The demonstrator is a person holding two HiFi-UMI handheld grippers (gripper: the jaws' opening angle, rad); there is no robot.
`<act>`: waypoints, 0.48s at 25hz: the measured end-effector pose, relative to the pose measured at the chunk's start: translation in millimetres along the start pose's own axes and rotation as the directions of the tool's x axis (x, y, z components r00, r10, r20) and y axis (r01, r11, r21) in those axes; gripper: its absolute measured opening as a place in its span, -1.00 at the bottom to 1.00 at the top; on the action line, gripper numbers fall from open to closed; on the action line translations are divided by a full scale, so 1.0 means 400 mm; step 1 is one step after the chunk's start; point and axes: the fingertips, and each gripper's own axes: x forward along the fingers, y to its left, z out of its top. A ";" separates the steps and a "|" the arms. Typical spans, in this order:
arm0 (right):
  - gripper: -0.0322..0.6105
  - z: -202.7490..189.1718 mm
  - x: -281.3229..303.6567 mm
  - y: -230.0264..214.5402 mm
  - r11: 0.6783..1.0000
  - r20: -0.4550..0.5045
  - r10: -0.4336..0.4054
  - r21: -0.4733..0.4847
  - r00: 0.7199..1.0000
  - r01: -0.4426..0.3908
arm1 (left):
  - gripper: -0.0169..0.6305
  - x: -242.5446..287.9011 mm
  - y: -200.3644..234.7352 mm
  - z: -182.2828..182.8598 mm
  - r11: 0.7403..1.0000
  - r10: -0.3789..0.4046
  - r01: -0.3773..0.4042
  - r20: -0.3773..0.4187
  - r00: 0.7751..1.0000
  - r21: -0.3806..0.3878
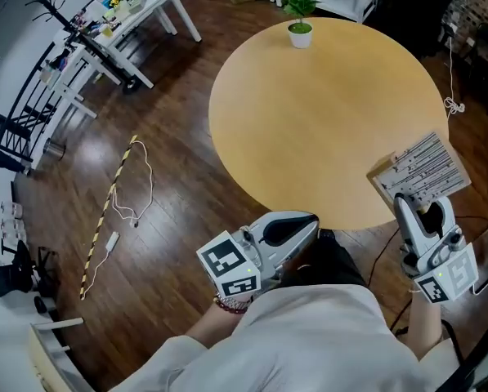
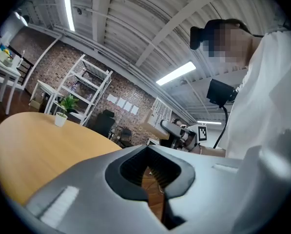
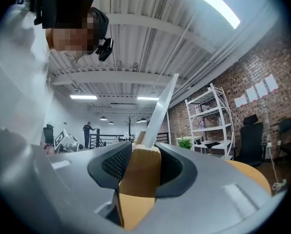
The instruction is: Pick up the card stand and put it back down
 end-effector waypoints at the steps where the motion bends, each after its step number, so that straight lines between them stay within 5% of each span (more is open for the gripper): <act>1: -0.43 0.012 -0.029 0.020 1.000 0.001 -0.014 0.005 1.000 0.014 | -1.00 -0.001 -0.026 -0.001 1.000 -0.017 0.017 -0.008 1.000 -0.002; 12: -0.43 0.045 -0.285 0.117 0.999 0.071 0.026 0.037 0.997 -0.029 | -0.97 0.020 -0.280 -0.040 0.996 -0.032 0.032 -0.002 0.999 0.079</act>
